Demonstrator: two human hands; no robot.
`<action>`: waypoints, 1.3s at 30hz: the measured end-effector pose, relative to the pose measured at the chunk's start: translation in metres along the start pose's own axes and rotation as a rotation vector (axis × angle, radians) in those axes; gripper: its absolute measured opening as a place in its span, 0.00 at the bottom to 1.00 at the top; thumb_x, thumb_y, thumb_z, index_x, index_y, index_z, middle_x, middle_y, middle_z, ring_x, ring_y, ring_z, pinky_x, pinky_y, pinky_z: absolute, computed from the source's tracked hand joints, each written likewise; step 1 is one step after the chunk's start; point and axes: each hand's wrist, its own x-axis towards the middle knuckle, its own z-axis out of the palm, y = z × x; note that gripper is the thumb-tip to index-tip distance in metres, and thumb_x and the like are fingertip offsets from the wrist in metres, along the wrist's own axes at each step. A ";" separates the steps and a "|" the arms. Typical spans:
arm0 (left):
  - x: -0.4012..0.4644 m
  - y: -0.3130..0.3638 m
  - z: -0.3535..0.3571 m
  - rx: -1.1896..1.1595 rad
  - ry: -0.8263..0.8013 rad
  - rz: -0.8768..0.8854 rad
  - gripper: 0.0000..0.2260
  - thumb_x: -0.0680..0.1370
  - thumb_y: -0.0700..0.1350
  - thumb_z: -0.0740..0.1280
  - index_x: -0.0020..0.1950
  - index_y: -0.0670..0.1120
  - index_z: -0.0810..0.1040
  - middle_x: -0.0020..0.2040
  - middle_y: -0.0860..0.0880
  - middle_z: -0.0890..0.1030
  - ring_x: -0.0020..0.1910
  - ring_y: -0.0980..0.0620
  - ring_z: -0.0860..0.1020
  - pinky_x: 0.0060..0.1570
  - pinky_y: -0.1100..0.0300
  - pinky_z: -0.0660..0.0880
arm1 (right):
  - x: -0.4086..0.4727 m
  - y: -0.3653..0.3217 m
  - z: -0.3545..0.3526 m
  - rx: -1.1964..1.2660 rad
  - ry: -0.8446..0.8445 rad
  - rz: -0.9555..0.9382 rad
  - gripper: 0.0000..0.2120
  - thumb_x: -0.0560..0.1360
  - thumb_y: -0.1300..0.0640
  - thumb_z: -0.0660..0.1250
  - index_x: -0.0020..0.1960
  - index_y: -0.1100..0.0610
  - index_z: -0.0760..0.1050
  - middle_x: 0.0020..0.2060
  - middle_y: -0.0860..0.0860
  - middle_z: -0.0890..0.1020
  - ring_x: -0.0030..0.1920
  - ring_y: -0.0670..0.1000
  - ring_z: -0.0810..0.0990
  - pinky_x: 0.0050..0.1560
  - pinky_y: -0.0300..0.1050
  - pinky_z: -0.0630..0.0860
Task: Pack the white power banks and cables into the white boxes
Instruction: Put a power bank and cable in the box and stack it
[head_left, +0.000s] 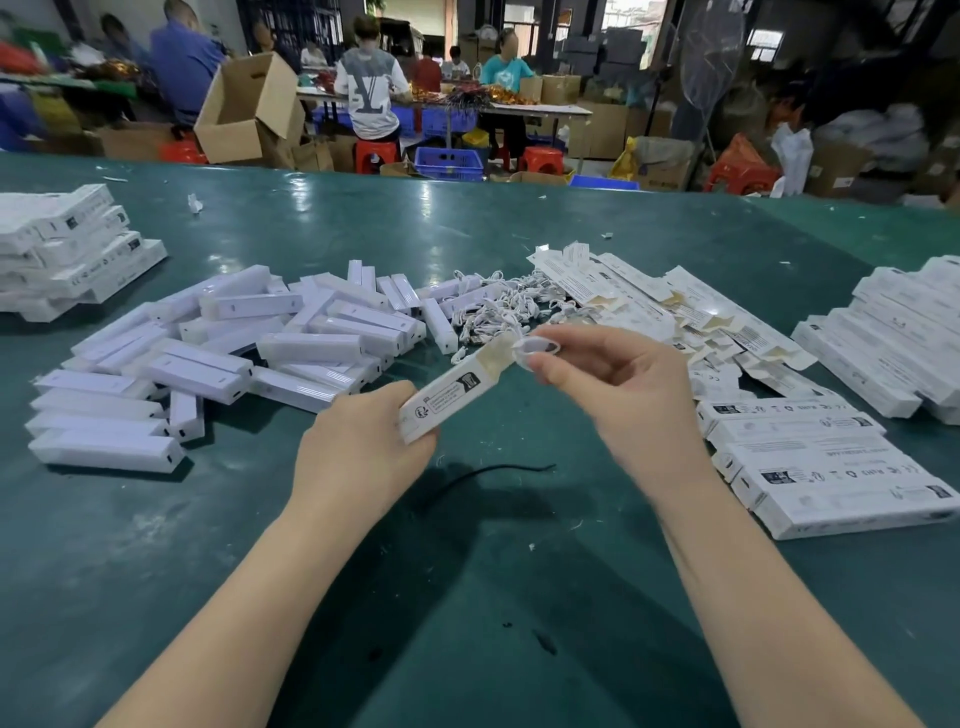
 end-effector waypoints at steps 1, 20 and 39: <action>0.000 0.000 0.001 0.013 -0.010 0.003 0.07 0.72 0.51 0.65 0.38 0.50 0.71 0.33 0.51 0.75 0.37 0.45 0.73 0.35 0.55 0.72 | -0.002 0.001 0.003 -0.014 -0.025 -0.011 0.10 0.70 0.66 0.75 0.49 0.54 0.84 0.42 0.49 0.87 0.42 0.47 0.85 0.48 0.36 0.79; -0.001 -0.001 0.003 0.132 -0.011 0.159 0.10 0.71 0.49 0.68 0.36 0.51 0.67 0.29 0.54 0.68 0.33 0.50 0.68 0.28 0.59 0.61 | -0.004 0.004 0.004 -0.296 -0.063 -0.046 0.14 0.68 0.67 0.77 0.44 0.49 0.83 0.39 0.44 0.86 0.39 0.41 0.83 0.42 0.33 0.77; -0.001 -0.002 0.005 0.053 -0.021 0.114 0.12 0.71 0.49 0.68 0.33 0.52 0.66 0.29 0.53 0.71 0.35 0.46 0.71 0.30 0.57 0.63 | -0.012 0.015 0.020 -0.165 -0.098 0.022 0.13 0.77 0.66 0.66 0.52 0.48 0.79 0.44 0.47 0.86 0.50 0.48 0.84 0.54 0.54 0.81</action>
